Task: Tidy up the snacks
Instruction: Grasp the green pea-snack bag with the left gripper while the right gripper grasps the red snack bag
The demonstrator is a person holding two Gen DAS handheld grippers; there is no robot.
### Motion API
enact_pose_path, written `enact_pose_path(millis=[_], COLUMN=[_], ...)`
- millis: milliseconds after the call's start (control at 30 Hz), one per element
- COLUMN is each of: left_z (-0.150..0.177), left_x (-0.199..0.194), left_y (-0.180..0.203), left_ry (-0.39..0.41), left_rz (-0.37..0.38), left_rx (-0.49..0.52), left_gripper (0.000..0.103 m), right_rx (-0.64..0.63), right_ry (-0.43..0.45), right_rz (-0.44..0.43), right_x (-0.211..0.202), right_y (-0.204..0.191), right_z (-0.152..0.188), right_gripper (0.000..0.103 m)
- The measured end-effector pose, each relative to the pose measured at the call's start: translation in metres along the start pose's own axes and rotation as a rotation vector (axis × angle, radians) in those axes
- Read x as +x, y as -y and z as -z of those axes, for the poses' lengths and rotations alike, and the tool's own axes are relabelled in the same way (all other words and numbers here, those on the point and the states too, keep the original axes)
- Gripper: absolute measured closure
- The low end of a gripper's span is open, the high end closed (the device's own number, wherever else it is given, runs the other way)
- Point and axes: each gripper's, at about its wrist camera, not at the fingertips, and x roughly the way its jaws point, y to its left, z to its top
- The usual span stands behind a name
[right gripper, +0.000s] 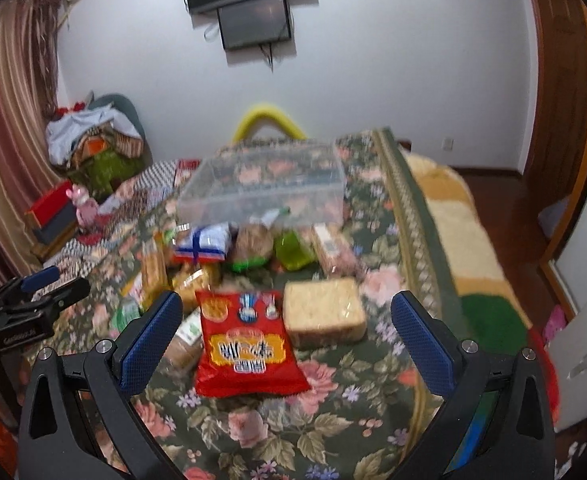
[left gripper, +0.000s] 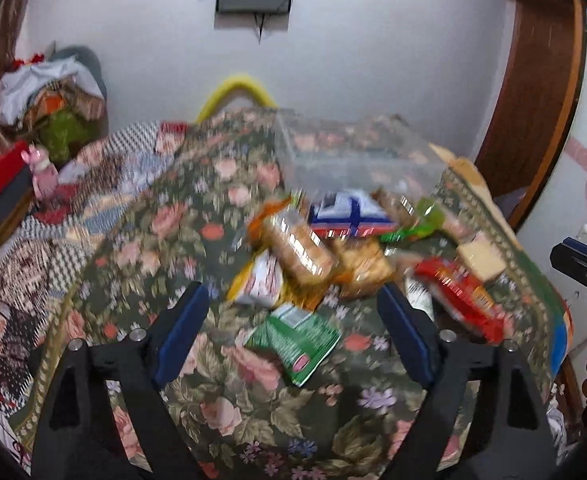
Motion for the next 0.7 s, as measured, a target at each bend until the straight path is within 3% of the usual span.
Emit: enact_pose_path(millis=[167,400,600,700], left_z=[0.013,0.026,0.033,0.038], left_x=[0.026,0.055,0.075,0.082], left_y=[-0.007,-0.007,-0.011,-0.013], left_ry=[-0.078,-0.17,-0.219,-0.229], left_rz=[0.003,0.045,0.061,0.053], left_rx=[0.005,-0.008,-0.025,-0.027], left_gripper=[0.018,0.021,0.022,0.03], right_rx=[0.041,0.037,0.038,0.036], right_ry=[-0.109,-0.199,-0.26,-0.288], right_rz=[-0.082,-0.132,-0.167,-0.171], right_x=[0.025,0.052,0.074,0.082], right_y=[0.0,-0.007,-0.011,-0.011], right_z=[0.006,0.013,0.016,0.019], right_gripper=[0.0,0.008,0.009,0.012])
